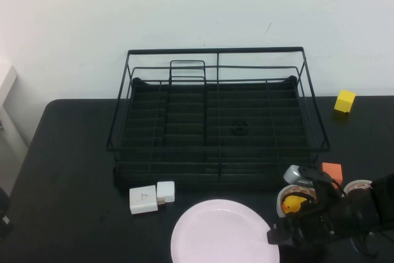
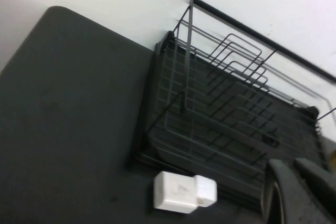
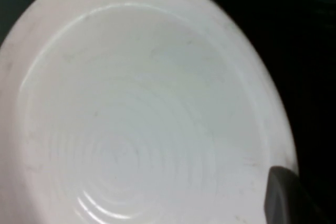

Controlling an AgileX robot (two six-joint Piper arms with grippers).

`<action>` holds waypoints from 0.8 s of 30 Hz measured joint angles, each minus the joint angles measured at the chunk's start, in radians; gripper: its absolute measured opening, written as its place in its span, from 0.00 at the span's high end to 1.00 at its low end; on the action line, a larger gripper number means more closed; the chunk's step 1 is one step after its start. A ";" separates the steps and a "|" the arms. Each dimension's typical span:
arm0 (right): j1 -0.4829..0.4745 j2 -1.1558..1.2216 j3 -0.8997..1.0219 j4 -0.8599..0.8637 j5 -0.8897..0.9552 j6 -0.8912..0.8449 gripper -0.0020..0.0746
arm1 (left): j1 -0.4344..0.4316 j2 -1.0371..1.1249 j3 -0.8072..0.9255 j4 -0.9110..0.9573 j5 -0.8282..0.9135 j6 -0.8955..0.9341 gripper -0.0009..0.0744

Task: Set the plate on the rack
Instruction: Pick up the plate from the table

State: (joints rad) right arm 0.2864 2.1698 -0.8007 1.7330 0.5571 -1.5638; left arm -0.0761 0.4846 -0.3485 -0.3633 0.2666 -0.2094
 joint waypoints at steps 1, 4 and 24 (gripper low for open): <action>0.000 0.000 0.000 0.000 0.010 -0.003 0.96 | 0.000 0.000 0.000 -0.014 0.000 0.000 0.99; 0.000 -0.004 0.000 -0.011 0.032 -0.008 0.96 | 0.000 -0.008 0.000 -0.061 -0.002 0.000 0.99; 0.138 -0.488 0.063 -0.107 0.084 -0.034 0.96 | 0.000 -0.023 0.000 -0.758 0.427 0.364 0.80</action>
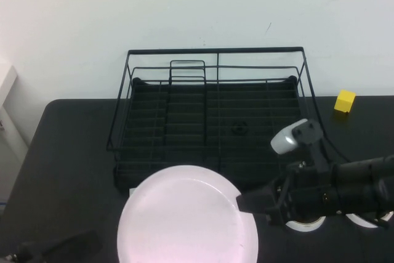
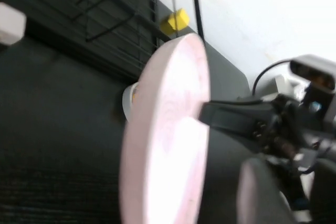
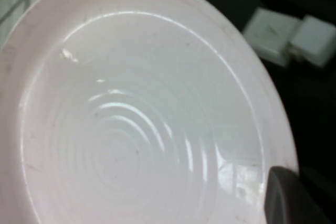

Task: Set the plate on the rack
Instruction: Hand over the plate

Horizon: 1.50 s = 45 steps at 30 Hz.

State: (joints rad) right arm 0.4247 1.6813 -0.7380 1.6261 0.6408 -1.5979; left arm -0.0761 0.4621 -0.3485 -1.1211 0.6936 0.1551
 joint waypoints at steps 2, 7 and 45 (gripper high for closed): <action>0.006 -0.037 0.002 -0.008 0.005 0.000 0.96 | 0.000 0.000 0.000 -0.007 0.004 0.052 0.64; 0.010 -0.105 0.004 -0.037 0.027 0.023 0.96 | 0.000 0.000 0.000 0.009 0.002 0.170 0.30; 0.127 -0.184 -0.164 0.056 0.209 -0.201 0.52 | 0.007 0.016 0.000 0.059 -0.014 0.605 0.89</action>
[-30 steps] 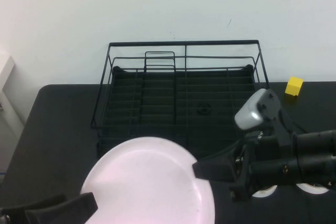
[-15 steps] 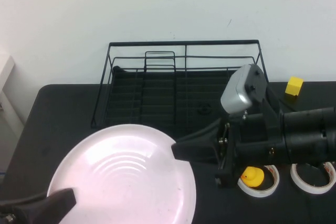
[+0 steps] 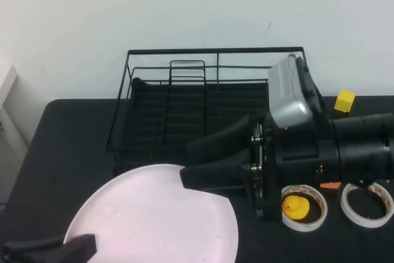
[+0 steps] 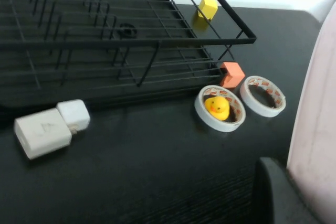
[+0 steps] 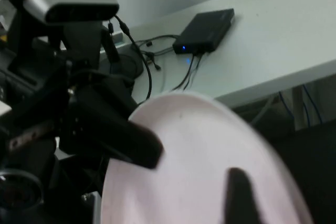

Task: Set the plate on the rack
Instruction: Hand over the plate, then place the plate on the rack

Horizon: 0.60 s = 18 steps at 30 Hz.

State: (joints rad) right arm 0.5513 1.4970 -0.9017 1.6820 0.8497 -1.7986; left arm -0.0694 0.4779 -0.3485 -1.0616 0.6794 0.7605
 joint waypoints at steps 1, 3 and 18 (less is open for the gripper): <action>0.000 0.000 -0.007 0.000 0.005 0.000 0.43 | 0.000 0.000 0.000 0.000 0.000 0.017 0.89; 0.000 0.000 -0.024 0.000 0.028 0.000 0.32 | 0.000 0.000 0.000 0.000 0.002 0.036 0.89; 0.000 -0.234 -0.315 -0.306 0.059 0.104 0.62 | 0.000 0.000 0.008 0.000 -0.043 0.077 0.89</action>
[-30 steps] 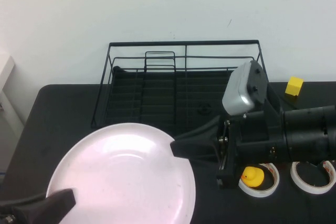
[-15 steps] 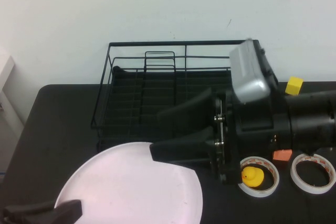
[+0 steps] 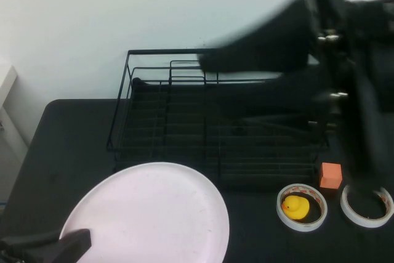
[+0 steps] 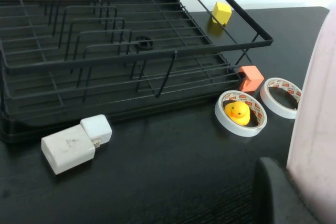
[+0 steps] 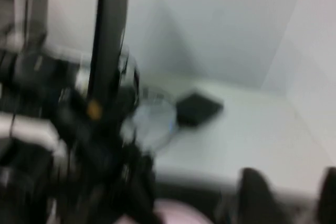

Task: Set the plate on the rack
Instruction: Place the plate on the rack

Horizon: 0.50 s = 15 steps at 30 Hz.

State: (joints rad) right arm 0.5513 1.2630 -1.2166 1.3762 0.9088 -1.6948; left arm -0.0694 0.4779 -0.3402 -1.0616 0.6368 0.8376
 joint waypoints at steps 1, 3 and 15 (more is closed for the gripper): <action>0.000 -0.021 -0.015 -0.091 0.008 0.052 0.73 | 0.000 0.000 0.000 0.000 -0.002 0.000 0.89; 0.000 -0.058 -0.031 -0.281 0.025 0.182 0.86 | 0.000 0.000 0.000 0.000 -0.006 0.001 0.89; 0.000 -0.284 0.040 -1.259 0.205 0.947 0.97 | 0.000 0.000 0.031 -0.012 -0.210 0.074 0.89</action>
State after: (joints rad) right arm 0.5513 0.9792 -1.1769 0.1173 1.1140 -0.7481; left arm -0.0694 0.4779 -0.3095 -1.0738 0.4268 0.9117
